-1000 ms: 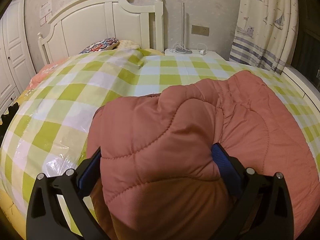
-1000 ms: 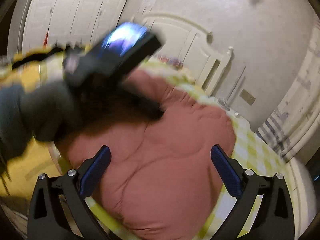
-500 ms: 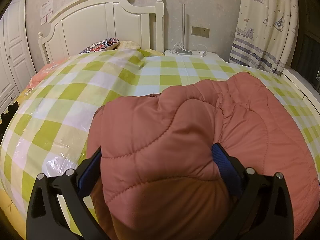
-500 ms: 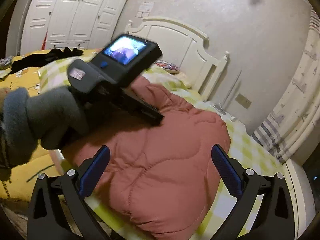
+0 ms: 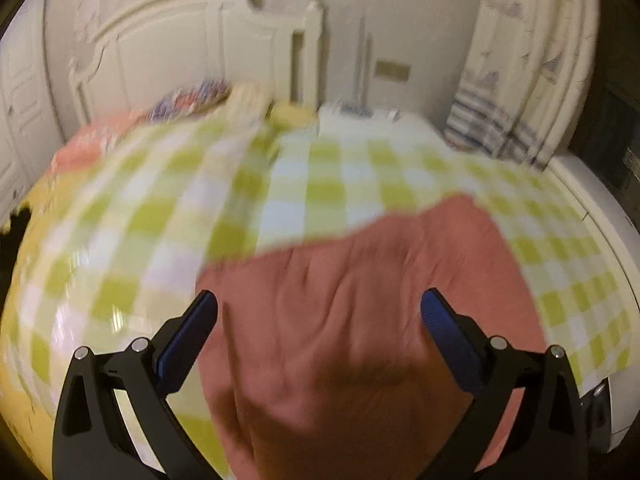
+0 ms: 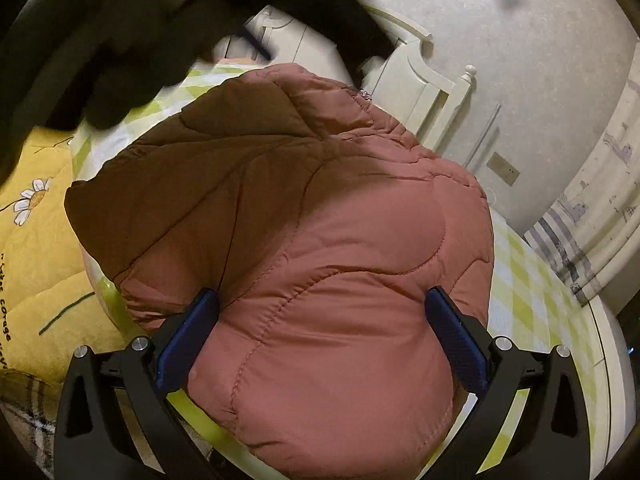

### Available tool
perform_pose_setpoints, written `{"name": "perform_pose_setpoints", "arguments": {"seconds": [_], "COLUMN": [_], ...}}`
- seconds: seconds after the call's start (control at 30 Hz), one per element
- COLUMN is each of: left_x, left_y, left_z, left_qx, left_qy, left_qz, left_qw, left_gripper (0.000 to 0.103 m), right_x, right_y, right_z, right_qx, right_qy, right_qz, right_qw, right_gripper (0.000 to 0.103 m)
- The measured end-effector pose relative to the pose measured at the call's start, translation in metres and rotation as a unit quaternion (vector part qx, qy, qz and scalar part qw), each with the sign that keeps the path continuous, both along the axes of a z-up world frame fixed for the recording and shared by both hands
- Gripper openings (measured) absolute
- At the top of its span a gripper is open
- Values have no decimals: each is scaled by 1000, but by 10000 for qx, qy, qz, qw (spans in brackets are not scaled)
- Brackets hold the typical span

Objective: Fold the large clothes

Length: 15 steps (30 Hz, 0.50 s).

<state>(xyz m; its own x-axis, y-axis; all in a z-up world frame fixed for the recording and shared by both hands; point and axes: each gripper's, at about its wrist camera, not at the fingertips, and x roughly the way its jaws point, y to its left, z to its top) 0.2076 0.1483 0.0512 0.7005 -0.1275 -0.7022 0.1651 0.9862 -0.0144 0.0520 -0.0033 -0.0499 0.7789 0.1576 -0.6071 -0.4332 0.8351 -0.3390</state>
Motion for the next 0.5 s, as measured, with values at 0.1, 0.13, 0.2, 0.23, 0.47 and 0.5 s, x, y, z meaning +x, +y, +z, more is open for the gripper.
{"name": "perform_pose_setpoints", "arguments": {"seconds": [0.1, 0.13, 0.2, 0.23, 0.47, 0.5], "left_x": [33, 53, 92, 100, 97, 97], "left_y": [-16, -19, -14, -4, 17, 17], "left_z": [-4, -19, -72, -90, -95, -95], "left_qx": [445, 721, 895, 403, -182, -168], "left_qy": [73, 221, 852, 1112, 1059, 1039], "left_qz": [-23, 79, 255, 207, 342, 367], "left_qw": [9990, 9971, 9920, 9928, 9936, 9938], "left_gripper": [101, 101, 101, 101, 101, 101], "right_x": [-3, -3, -3, -4, -8, -11], "right_y": [4, 3, 1, 0, -5, -10], "right_z": [0, 0, 0, 2, 15, 20], "right_qx": [10, 16, 65, 114, 118, 200], "right_qy": [-9, -10, -30, -57, 20, -13], "right_qz": [-17, -21, -25, 8, 167, 167], "right_qw": [10000, 10000, 10000, 9999, 9998, 9997], "right_gripper": [99, 99, 99, 99, 97, 97]}}
